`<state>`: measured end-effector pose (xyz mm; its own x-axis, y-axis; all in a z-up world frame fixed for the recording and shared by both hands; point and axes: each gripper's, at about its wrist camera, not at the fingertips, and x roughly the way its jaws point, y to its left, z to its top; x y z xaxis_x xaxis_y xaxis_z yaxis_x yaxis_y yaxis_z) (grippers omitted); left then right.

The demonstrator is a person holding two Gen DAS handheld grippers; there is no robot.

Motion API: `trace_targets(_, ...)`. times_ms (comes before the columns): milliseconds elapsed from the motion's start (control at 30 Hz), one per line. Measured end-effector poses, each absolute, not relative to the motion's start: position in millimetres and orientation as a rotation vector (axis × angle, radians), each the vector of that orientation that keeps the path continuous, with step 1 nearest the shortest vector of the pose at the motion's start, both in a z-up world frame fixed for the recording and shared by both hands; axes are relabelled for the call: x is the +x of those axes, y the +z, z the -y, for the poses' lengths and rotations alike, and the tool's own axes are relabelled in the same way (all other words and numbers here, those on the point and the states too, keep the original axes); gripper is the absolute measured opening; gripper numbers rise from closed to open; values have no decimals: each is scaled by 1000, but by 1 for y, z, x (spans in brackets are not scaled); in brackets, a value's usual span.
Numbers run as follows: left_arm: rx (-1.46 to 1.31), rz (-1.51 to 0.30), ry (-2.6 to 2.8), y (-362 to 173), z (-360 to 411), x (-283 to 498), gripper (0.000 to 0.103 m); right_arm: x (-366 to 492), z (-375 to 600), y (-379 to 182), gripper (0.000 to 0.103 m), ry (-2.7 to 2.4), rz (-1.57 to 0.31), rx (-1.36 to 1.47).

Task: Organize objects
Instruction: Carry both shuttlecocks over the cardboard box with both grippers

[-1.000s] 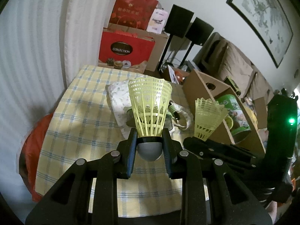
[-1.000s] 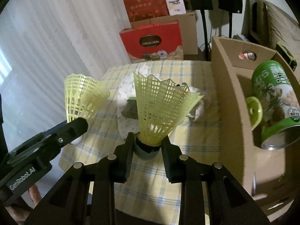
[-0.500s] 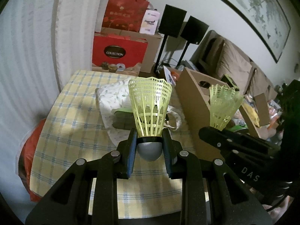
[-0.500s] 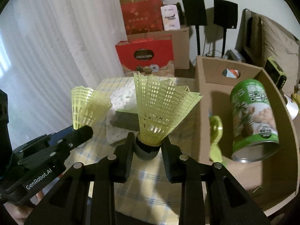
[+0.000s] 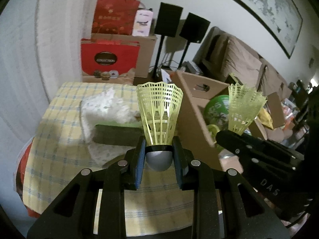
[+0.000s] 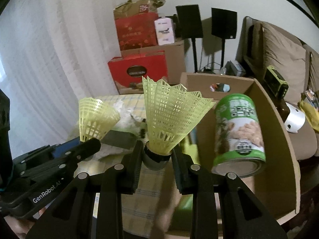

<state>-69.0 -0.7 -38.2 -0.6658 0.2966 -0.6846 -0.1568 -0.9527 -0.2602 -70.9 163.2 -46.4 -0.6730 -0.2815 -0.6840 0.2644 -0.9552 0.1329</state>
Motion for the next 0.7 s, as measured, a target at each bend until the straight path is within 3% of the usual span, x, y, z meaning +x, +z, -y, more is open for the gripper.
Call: trace_targets(700, -1087, 143, 2546, -28, -103, -72, 24, -67, -258, -35, 28, -2762, 93, 1095)
